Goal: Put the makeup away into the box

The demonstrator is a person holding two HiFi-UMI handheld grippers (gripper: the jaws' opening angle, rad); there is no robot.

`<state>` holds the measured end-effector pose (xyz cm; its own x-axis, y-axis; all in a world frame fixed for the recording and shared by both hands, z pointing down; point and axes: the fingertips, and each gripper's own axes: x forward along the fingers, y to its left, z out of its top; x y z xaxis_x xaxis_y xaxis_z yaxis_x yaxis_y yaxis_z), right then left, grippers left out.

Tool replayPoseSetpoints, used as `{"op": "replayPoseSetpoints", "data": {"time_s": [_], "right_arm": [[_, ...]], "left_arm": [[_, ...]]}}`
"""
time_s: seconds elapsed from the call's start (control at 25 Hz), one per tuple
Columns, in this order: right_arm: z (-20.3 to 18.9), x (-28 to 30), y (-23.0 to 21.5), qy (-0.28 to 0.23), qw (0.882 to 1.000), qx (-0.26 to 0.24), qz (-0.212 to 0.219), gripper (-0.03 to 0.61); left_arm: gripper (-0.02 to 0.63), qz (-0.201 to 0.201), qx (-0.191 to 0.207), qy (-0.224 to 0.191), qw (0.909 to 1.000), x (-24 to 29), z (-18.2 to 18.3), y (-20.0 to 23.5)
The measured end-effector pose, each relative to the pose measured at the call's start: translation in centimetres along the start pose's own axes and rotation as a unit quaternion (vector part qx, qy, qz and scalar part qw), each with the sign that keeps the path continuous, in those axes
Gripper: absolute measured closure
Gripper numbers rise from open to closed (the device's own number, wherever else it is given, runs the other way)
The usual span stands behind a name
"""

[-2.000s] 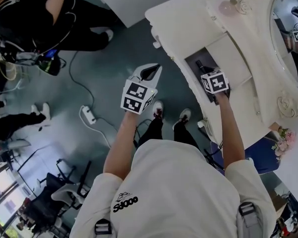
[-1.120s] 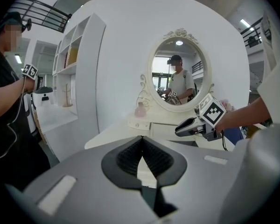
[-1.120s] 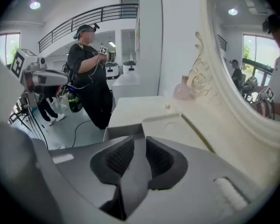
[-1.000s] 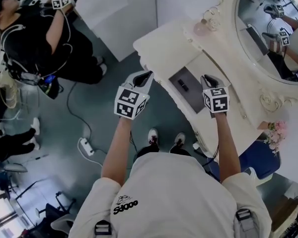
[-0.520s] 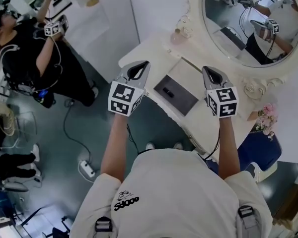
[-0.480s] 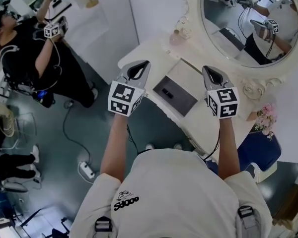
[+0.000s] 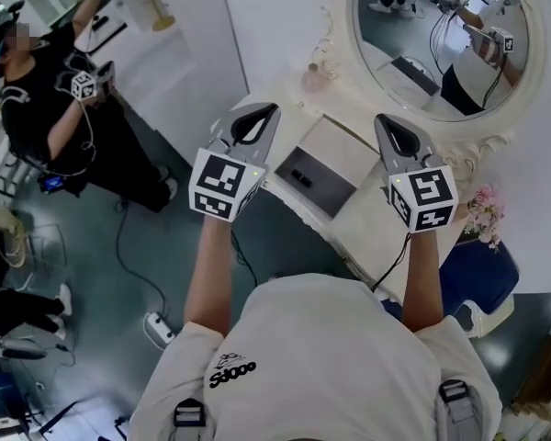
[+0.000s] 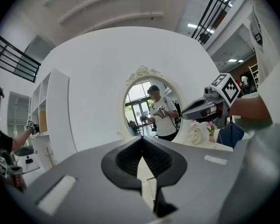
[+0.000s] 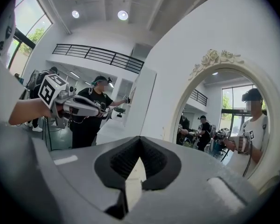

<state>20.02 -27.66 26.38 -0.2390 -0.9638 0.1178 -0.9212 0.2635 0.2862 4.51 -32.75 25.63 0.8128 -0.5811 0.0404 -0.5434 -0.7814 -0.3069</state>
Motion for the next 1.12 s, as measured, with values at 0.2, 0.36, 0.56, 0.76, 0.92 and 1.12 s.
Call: {"op": "replayPoseSetpoints", "data": {"time_s": [0.2,0.36,0.56,0.76,0.92,1.12], "right_arm": [[0.5,-0.3,0.4,0.004,1.0,-0.01,0.003,0.578],[0.3,-0.3,0.7,0.006,1.0,-0.009,0.008,0.578],[0.2,-0.3,0.7,0.006,1.0,-0.004,0.01,0.578],[0.4,-0.1,1.0,0.002,1.0,-0.003,0.015,0.578],[0.7,-0.1,1.1,0.0,1.0,-0.004,0.018,0.578],[0.6,-0.1,0.9,-0.002,1.0,-0.002,0.019,0.578]], "left_arm": [[0.594,0.008,0.003,-0.006,0.9999,-0.3,0.9,-0.2],[0.594,0.006,0.005,-0.006,0.9999,-0.5,0.6,-0.3],[0.594,-0.001,0.001,-0.01,1.0,-0.6,0.8,-0.8],[0.594,-0.005,0.002,-0.003,1.0,-0.5,0.4,-1.1],[0.594,-0.006,0.007,-0.008,0.9999,-0.4,0.9,-1.3],[0.594,-0.012,0.006,-0.003,0.9999,-0.2,0.6,-1.7]]}}
